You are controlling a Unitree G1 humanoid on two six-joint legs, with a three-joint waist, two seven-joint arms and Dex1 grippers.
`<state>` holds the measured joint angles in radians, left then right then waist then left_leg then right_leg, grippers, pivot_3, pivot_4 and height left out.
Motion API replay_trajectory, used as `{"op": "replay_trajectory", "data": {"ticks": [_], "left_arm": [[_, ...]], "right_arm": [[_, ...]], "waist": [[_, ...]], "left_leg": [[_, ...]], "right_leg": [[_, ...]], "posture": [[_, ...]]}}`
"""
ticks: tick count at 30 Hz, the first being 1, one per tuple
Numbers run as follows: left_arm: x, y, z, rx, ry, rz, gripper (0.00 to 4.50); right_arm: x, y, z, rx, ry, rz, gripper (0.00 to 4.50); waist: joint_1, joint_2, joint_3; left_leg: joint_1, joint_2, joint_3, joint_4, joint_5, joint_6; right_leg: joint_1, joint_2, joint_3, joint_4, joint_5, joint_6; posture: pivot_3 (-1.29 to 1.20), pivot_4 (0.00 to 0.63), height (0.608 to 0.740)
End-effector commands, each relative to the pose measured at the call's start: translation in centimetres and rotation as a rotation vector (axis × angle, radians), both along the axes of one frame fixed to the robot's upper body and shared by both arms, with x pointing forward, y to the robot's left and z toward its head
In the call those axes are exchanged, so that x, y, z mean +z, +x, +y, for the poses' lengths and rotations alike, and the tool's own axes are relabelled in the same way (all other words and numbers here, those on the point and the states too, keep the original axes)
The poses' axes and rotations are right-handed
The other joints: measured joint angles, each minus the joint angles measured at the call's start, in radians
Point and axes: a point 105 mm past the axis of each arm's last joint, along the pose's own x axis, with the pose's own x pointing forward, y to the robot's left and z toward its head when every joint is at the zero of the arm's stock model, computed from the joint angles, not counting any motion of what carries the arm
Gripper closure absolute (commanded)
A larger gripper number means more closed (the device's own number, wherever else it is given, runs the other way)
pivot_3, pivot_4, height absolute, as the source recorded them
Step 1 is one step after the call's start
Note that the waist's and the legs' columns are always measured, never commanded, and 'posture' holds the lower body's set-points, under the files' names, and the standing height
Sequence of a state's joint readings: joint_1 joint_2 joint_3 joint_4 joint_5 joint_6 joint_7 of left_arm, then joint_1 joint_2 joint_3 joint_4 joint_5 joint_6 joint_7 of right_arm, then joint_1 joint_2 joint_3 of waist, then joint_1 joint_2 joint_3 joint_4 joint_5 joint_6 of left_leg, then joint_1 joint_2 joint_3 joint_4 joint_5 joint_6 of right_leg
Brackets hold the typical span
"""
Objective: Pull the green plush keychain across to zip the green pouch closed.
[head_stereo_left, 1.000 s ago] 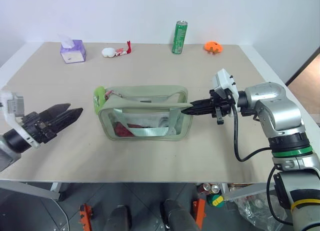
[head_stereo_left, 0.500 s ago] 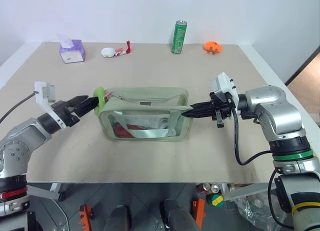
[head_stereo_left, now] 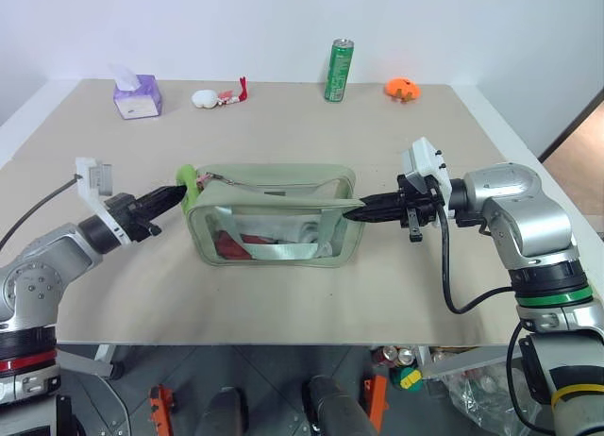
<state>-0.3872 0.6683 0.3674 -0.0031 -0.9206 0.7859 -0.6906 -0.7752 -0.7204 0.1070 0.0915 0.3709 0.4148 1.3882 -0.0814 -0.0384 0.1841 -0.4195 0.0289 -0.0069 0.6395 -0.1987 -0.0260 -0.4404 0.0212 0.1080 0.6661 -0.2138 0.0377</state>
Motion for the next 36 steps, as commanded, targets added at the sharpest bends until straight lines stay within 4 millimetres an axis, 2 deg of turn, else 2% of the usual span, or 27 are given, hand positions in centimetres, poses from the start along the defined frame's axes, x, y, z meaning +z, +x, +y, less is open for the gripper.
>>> {"op": "replay_trajectory", "data": {"ticks": [1,4,7,10,12,16,18,20,22,25,31,35,36], "left_arm": [[1.5,0.0,-0.4,-0.014,0.008,-0.065,4.44],[2.8,0.4,-0.5,0.01,0.021,-0.143,4.44],[5.4,0.8,-0.7,0.026,-0.008,-0.233,4.44],[8.2,0.5,-2.3,-0.037,-0.003,-0.328,4.44],[9.1,0.1,-3.8,-0.094,0.047,-0.37,4.44],[8.3,-0.1,-6.6,-0.191,0.19,-0.376,4.44],[7.0,-0.6,-7.8,-0.268,0.273,-0.351,4.44],[5.9,-1.2,-8.4,-0.336,0.312,-0.317,4.44],[5.7,-1.7,-8.4,-0.375,0.314,-0.312,4.44],[6.0,-1.4,-7.8,-0.368,0.283,-0.292,3.56],[7.1,-0.8,-7.1,-0.317,0.254,-0.31,1.49],[7.9,-1.1,-6.5,-0.301,0.227,-0.334,0.13],[8.3,-1.2,-6.2,-0.291,0.209,-0.343,0.03]], "right_arm": [[0.9,-0.4,0.0,0.011,0.005,-0.048,4.5],[0.8,-0.4,0.0,0.013,0.001,-0.047,4.5],[0.8,-0.3,0.0,0.014,-0.002,-0.048,4.5],[0.8,-0.3,0.0,0.016,-0.005,-0.049,4.5],[0.9,-0.3,0.1,0.016,-0.006,-0.051,4.5],[1.0,-0.2,0.0,0.011,-0.002,-0.055,4.5],[1.0,-0.2,0.0,0.006,-0.002,-0.056,4.5],[0.9,-0.3,-0.1,-0.001,-0.003,-0.058,4.5],[0.9,-0.3,-0.1,-0.003,-0.003,-0.059,4.5],[0.9,-0.4,-0.1,-0.006,-0.005,-0.061,4.5],[1.1,-0.3,0.1,-0.004,-0.006,-0.066,4.5],[1.1,-0.2,0.2,0.003,-0.006,-0.068,4.5],[1.1,-0.2,0.3,0.004,-0.007,-0.068,4.5]], "waist": [[0.0,0.0,0.0],[0.001,0.0,0.0],[0.002,0.0,0.0],[0.003,0.0,0.0],[0.002,0.0,0.0],[0.002,0.0,0.0],[0.002,0.0,0.0],[0.001,0.0,0.0],[0.001,0.0,0.0],[0.001,0.0,0.0],[0.001,0.0,0.0],[0.001,0.0,0.0],[0.001,0.0,0.0]], "left_leg": [[0.0,0.0,0.0,0.0,0.0,0.0],[0.0,0.0,0.0,0.0,0.0,0.0],[0.0,0.0,0.0,0.0,0.0,0.0],[0.0,0.0,-0.001,0.001,0.0,0.0],[0.0,0.0,0.0,0.001,0.0,0.0],[0.0,-0.001,-0.001,0.0,0.0,0.0],[0.0,-0.001,-0.001,0.0,0.0,0.0],[0.0,0.0,-0.001,0.0,0.0,0.0],[0.0,0.0,-0.001,0.0,0.0,0.0],[0.0,0.0,-0.001,0.0,0.0,0.0],[-0.001,0.0,-0.001,0.001,0.0,0.0],[0.0,0.0,-0.001,0.001,0.0,0.0],[-0.001,0.0,-0.002,0.001,0.0,0.0]], "right_leg": [[0.0,0.0,0.0,0.0,0.0,0.0],[0.0,0.0,0.0,0.0,0.0,0.0],[0.0,0.0,0.0,0.0,0.0,0.0],[0.001,0.0,0.0,0.0,0.001,0.001],[0.001,0.0,0.0,0.0,0.001,0.001],[0.001,0.0,0.001,0.0,0.0,0.001],[0.0,0.0,0.001,0.0,0.001,0.001],[0.0,0.001,0.001,0.0,0.001,0.001],[0.0,0.002,0.002,0.0,0.0,0.001],[0.0,0.002,0.002,0.0,0.0,0.001],[0.001,0.002,0.002,0.0,0.0,0.001],[0.001,0.002,0.002,0.0,0.0,0.001],[0.0,0.002,0.002,0.0,0.0,0.001]], "posture": [[0.0,0.15,0.74],[0.0,0.15,0.74],[0.0,0.15,0.74],[0.0,0.15,0.74],[0.0,0.15,0.74],[0.0,0.15,0.74],[0.0,0.15,0.74],[0.0,0.15,0.74],[0.0,0.15,0.74],[0.0,0.15,0.74],[0.0,0.15,0.74],[0.0,0.15,0.74],[0.0,0.15,0.74]]}}
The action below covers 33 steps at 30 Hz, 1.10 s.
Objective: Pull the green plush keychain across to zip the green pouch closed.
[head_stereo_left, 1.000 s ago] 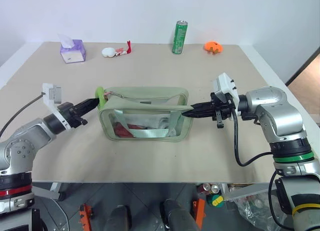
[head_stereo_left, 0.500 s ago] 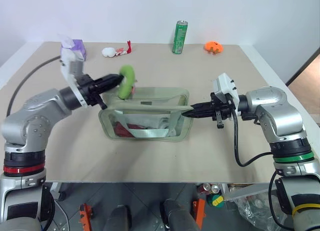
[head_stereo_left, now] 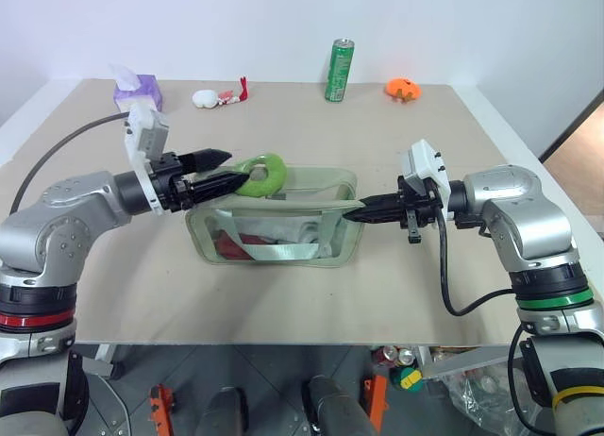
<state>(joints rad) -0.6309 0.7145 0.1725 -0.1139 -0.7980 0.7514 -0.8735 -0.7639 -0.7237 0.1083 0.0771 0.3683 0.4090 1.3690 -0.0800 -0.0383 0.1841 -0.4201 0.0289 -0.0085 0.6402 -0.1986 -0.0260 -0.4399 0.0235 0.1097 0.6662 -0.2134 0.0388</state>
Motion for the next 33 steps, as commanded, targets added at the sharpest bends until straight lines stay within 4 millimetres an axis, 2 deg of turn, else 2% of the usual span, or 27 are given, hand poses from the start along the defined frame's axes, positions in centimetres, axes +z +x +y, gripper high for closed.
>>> {"op": "replay_trajectory", "data": {"ticks": [1,4,7,10,13,15,18,29,33], "left_arm": [[2.9,-0.7,1.3,0.02,-0.083,-0.08,0.03],[4.4,-1.3,3.3,0.054,-0.179,-0.088,0.03],[3.9,-2.3,5.1,0.08,-0.185,-0.052,0.03],[2.4,-3.7,5.7,0.061,-0.131,-0.002,0.03],[-0.8,-5.6,5.8,0.026,-0.002,0.101,0.03],[-2.6,-6.1,5.9,0.033,0.072,0.153,0.03],[-4.4,-5.6,6.1,0.071,0.123,0.191,0.03],[-4.8,-2.5,5.3,0.11,0.06,0.159,0.03],[-4.9,-2.5,4.7,0.078,0.054,0.146,1.16]], "right_arm": [[1.3,-0.2,0.3,0.018,-0.003,-0.054,4.5],[1.1,-0.2,0.4,0.024,-0.006,-0.052,4.5],[1.1,-0.3,0.4,0.027,-0.006,-0.05,4.5],[1.0,-0.3,0.5,0.028,-0.007,-0.05,4.5],[1.0,-0.3,0.6,0.032,-0.008,-0.048,4.5],[1.0,-0.3,0.6,0.035,-0.007,-0.048,4.5],[1.0,-0.3,0.8,0.039,-0.007,-0.048,4.5],[1.1,-0.4,0.6,0.035,-0.012,-0.054,4.5],[1.2,-0.5,0.4,0.028,-0.012,-0.056,4.5]], "waist": [[0.0,0.0,0.0],[-0.001,0.0,0.0],[-0.002,0.0,0.0],[-0.004,0.0,0.0],[-0.004,0.0,0.0],[-0.004,0.0,0.0],[-0.001,0.0,0.0],[-0.001,0.0,0.0],[-0.001,0.0,0.0]], "left_leg": [[0.0,0.0,0.0,0.0,0.0,0.0],[0.0,0.0,0.0,0.0,0.0,0.0],[0.0,0.001,0.0,0.0,0.0,0.0],[0.0,0.001,0.0,-0.001,0.0,0.0],[0.0,0.001,0.0,-0.001,0.0,0.0],[0.0,0.001,0.001,-0.001,0.0,0.0],[0.001,0.001,0.0,-0.001,0.0,0.0],[0.002,0.002,0.001,-0.001,0.0,0.0],[0.001,0.002,0.001,-0.001,0.0,0.0]], "right_leg": [[0.0,0.0,0.0,0.0,0.0,0.0],[0.0,0.0,0.0,0.0,0.0,0.0],[0.0,0.001,0.0,0.0,0.0,0.0],[0.0,0.0,0.0,0.0,0.0,0.0],[0.0,0.0,0.0,0.0,-0.001,-0.001],[-0.001,0.0,0.0,0.0,-0.001,-0.001],[0.0,0.0,-0.001,0.0,-0.003,-0.006],[-0.001,0.001,0.0,0.0,0.0,-0.003],[-0.001,0.001,0.0,0.0,0.0,-0.003]], "posture": [[0.0,0.15,0.74],[0.0,0.15,0.74],[0.0,0.15,0.74],[0.0,0.15,0.74],[0.0,0.15,0.74],[0.0,0.15,0.74],[0.0,0.15,0.74],[0.0,0.15,0.74],[0.0,0.15,0.74]]}}
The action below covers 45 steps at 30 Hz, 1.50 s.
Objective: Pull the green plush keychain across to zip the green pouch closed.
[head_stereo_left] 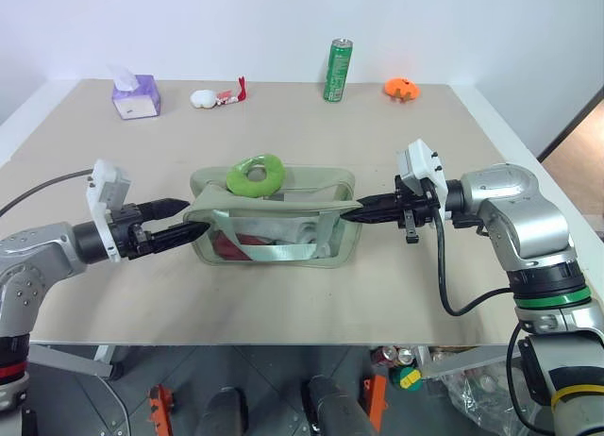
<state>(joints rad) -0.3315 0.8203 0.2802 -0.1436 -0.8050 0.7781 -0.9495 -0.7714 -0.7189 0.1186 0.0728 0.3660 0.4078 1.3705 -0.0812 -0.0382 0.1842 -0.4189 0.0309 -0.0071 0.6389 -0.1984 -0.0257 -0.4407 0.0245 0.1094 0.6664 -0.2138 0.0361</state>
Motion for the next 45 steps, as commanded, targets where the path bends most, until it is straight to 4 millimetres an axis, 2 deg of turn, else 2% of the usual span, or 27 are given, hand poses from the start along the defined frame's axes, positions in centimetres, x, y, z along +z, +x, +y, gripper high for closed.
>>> {"op": "replay_trajectory", "data": {"ticks": [1,7,9,10,21,23,32,34,36,42,45], "left_arm": [[0.9,-0.1,-0.5,-0.035,-0.005,-0.058,1.54],[1.4,-0.4,-1.2,-0.066,-0.025,-0.076,3.47],[1.7,-0.3,-1.2,-0.055,-0.04,-0.082,4.26],[1.8,-0.2,-1.2,-0.048,-0.044,-0.083,4.47],[1.8,0.2,-1.6,-0.029,-0.043,-0.086,4.47],[1.7,0.2,-1.7,-0.03,-0.045,-0.086,4.47],[1.5,0.5,-1.9,-0.038,-0.042,-0.086,4.5],[1.5,0.6,-2.1,-0.043,-0.043,-0.089,4.5],[1.5,0.6,-2.2,-0.046,-0.043,-0.09,4.5],[1.4,0.6,-2.1,-0.049,-0.046,-0.096,4.5],[1.4,0.5,-2.1,-0.048,-0.048,-0.097,4.5]], "right_arm": [[1.1,-0.4,0.1,0.012,-0.007,-0.052,4.5],[1.1,-0.3,-0.1,0.007,-0.011,-0.054,4.5],[1.1,-0.3,-0.1,0.006,-0.012,-0.055,4.5],[1.1,-0.2,0.0,0.006,-0.013,-0.055,4.5],[0.3,0.4,-0.4,-0.033,-0.051,-0.061,4.5],[0.8,0.7,-0.5,-0.061,-0.018,-0.056,4.5],[0.9,0.9,-1.4,-0.111,-0.018,-0.031,1.38],[0.9,1.1,-2.2,-0.145,-0.041,-0.042,0.65],[2.1,1.2,-3.4,-0.177,-0.008,-0.031,0.03],[8.2,0.3,-5.7,-0.168,0.222,-0.046,0.03],[10.3,1.2,-4.6,-0.176,0.331,-0.074,0.03]], "waist": [[0.0,0.0,0.0],[0.0,0.0,0.0],[0.001,0.0,0.0],[0.001,0.0,0.0],[0.001,0.0,0.0],[0.001,0.0,0.0],[0.004,0.0,0.0],[0.004,0.0,0.0],[0.006,0.0,0.0],[0.007,0.001,0.0],[0.002,0.001,0.0]], "left_leg": [[0.0,0.0,0.0,0.0,0.0,0.0],[0.0,0.0,0.0,0.0,0.0,0.0],[0.0,0.0,0.0,0.0,0.0,0.0],[0.0,0.0,0.0,0.0,0.0,0.0],[0.0,0.0,0.0,0.001,0.0,0.0],[0.0,0.0,0.0,0.001,0.0,0.0],[-0.001,-0.001,-0.001,0.001,0.0,0.0],[-0.001,-0.001,-0.001,0.001,0.0,0.0],[-0.001,-0.002,-0.001,0.001,0.0,0.0],[-0.002,-0.003,0.0,0.001,0.0,0.0],[-0.001,-0.002,0.0,0.001,0.0,0.0]], "right_leg": [[0.0,0.0,0.0,0.0,0.0,0.0],[0.0,0.0,0.0,0.0,0.0,0.0],[0.0,0.0,0.0,0.0,0.0,0.0],[0.0,0.0,0.0,0.0,0.0,0.0],[0.0,0.0,0.0,0.0,0.0,0.001],[0.0,0.0,0.0,0.0,0.0,0.001],[0.0,-0.001,0.0,0.0,0.0,0.001],[0.0,-0.001,0.0,0.0,0.0,0.001],[0.0,-0.001,0.0,0.0,0.0,0.002],[0.0,-0.003,0.0,0.0,0.0,0.002],[0.0,-0.002,0.0,0.0,0.0,0.002]], "posture": [[0.0,0.15,0.74],[0.0,0.15,0.74],[0.0,0.15,0.74],[0.0,0.15,0.74],[0.0,0.15,0.74],[0.0,0.15,0.74],[0.0,0.15,0.74],[0.0,0.15,0.74],[0.0,0.15,0.74],[0.0,0.15,0.74],[0.0,0.15,0.74]]}}
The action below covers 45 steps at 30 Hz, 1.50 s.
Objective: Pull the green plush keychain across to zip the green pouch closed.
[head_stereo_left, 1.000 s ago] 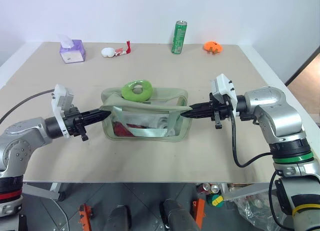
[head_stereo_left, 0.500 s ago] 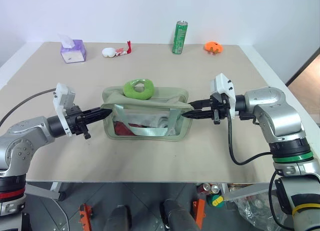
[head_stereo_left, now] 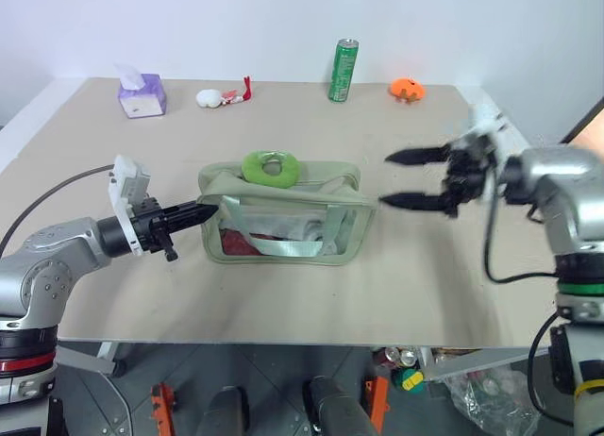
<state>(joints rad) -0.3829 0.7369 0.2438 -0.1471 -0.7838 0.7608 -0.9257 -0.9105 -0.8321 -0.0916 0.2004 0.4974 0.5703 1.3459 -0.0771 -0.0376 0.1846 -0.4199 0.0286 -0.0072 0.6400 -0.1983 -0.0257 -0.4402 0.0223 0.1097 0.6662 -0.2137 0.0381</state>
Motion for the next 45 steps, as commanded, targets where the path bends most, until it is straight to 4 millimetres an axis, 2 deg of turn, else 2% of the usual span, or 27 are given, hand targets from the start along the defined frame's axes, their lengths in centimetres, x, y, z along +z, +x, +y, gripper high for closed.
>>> {"op": "replay_trajectory", "data": {"ticks": [1,7,9,16,24,29,39,45], "left_arm": [[1.2,-0.2,-0.1,-0.015,-0.003,-0.062,4.5],[1.1,-0.4,-0.3,-0.02,0.0,-0.063,4.5],[1.1,-0.4,-0.3,-0.022,0.0,-0.064,4.5],[1.2,-0.5,-0.7,-0.026,-0.005,-0.068,4.5],[1.3,-0.6,-0.7,-0.026,-0.011,-0.07,4.5],[1.4,-0.5,-0.9,-0.032,-0.013,-0.073,4.5],[1.4,-0.5,-1.1,-0.039,-0.024,-0.073,4.5],[1.5,-0.5,-1.1,-0.038,-0.029,-0.077,4.5]], "right_arm": [[2.8,0.6,1.5,-0.002,0.116,-0.074,0.03],[1.4,3.0,7.3,-0.03,0.049,-0.124,0.03],[0.7,3.5,8.7,-0.028,0.023,-0.121,0.03],[0.1,3.4,11.6,0.052,0.003,-0.114,0.03],[-0.7,2.0,13.2,0.149,-0.05,-0.138,0.03],[-1.3,2.3,14.0,0.115,-0.187,-0.296,0.03],[2.0,2.2,15.1,0.06,-0.178,-0.459,0.03],[2.1,2.0,15.3,0.059,-0.226,-0.529,0.03]], "waist": [[-0.004,0.0,0.0],[-0.004,0.0,0.0],[-0.003,0.0,0.0],[0.001,0.0,0.0],[0.001,0.0,0.0],[0.001,0.0,0.0],[0.001,0.0,0.0],[0.001,0.0,0.0]], "left_leg": [[0.001,0.0,0.0,0.0,0.0,0.0],[0.0,0.002,-0.001,0.0,0.0,0.0],[-0.001,0.002,-0.001,0.0,0.0,0.0],[-0.004,0.0,-0.002,-0.001,0.0,0.0],[-0.003,0.001,-0.002,-0.001,0.0,0.0],[-0.003,0.001,-0.002,-0.001,0.0,0.0],[-0.003,0.001,-0.002,-0.001,0.0,0.0],[-0.003,0.0,-0.002,-0.001,0.0,0.0]], "right_leg": [[0.0,0.0,0.0,0.0,0.0,0.0],[0.0,0.003,0.0,0.0,0.001,-0.001],[-0.001,0.003,0.001,0.0,0.001,-0.001],[-0.002,0.0,0.0,0.0,0.0,0.0],[-0.002,0.001,-0.001,0.0,0.0,0.0],[-0.002,0.001,-0.001,0.0,0.0,0.0],[-0.002,0.001,-0.002,0.0,0.0,0.0],[-0.001,0.0,-0.002,0.0,0.0,0.0]], "posture": [[0.0,0.15,0.74],[0.0,0.15,0.74],[0.0,0.15,0.74],[0.0,0.15,0.74],[0.0,0.15,0.74],[0.0,0.15,0.74],[0.0,0.15,0.74],[0.0,0.15,0.74]]}}
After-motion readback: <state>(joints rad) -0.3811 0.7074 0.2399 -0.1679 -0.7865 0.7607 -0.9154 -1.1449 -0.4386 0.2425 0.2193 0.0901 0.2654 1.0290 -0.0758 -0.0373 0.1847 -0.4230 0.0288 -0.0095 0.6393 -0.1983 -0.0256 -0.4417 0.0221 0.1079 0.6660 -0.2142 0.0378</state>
